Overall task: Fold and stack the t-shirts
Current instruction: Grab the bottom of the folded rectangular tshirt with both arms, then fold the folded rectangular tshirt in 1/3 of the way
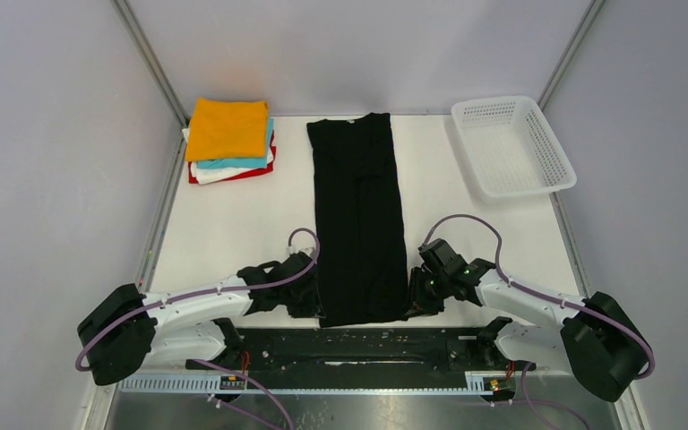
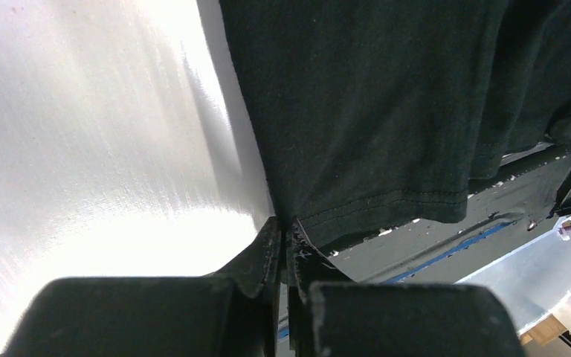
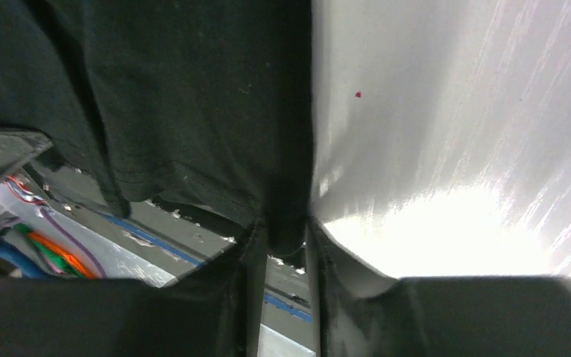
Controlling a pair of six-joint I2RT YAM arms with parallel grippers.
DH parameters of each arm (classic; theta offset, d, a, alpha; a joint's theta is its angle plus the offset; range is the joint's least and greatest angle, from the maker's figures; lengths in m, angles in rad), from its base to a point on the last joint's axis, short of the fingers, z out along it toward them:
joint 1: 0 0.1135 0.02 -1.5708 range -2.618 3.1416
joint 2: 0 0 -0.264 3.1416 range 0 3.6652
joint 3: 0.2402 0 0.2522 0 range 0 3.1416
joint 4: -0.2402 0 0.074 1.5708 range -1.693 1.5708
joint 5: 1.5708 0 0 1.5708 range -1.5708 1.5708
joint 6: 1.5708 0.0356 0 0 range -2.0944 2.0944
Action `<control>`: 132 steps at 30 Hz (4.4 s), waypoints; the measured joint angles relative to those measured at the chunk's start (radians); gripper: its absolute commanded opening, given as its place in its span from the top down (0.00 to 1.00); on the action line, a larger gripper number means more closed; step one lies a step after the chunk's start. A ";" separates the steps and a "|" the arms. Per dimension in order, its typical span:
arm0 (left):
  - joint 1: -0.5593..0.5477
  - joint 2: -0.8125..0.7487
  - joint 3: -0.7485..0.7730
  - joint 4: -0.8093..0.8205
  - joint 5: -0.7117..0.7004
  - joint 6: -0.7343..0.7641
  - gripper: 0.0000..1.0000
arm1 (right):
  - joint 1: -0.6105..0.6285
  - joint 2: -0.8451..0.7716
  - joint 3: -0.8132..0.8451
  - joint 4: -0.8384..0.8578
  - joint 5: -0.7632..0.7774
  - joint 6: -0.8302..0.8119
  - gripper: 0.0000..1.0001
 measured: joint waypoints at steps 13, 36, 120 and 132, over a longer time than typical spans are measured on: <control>0.000 -0.139 -0.097 -0.017 0.045 -0.027 1.00 | 0.091 -0.093 -0.066 0.033 -0.053 0.026 1.00; 0.342 0.085 0.264 0.088 0.099 0.185 1.00 | -0.133 0.080 0.242 0.181 -0.095 -0.007 1.00; 0.596 1.013 1.094 0.182 0.096 0.282 0.01 | -0.497 0.430 0.414 0.246 -0.119 -0.181 0.01; 0.633 0.845 0.967 0.144 0.072 0.323 0.01 | -0.483 0.407 0.411 0.229 -0.093 -0.191 0.01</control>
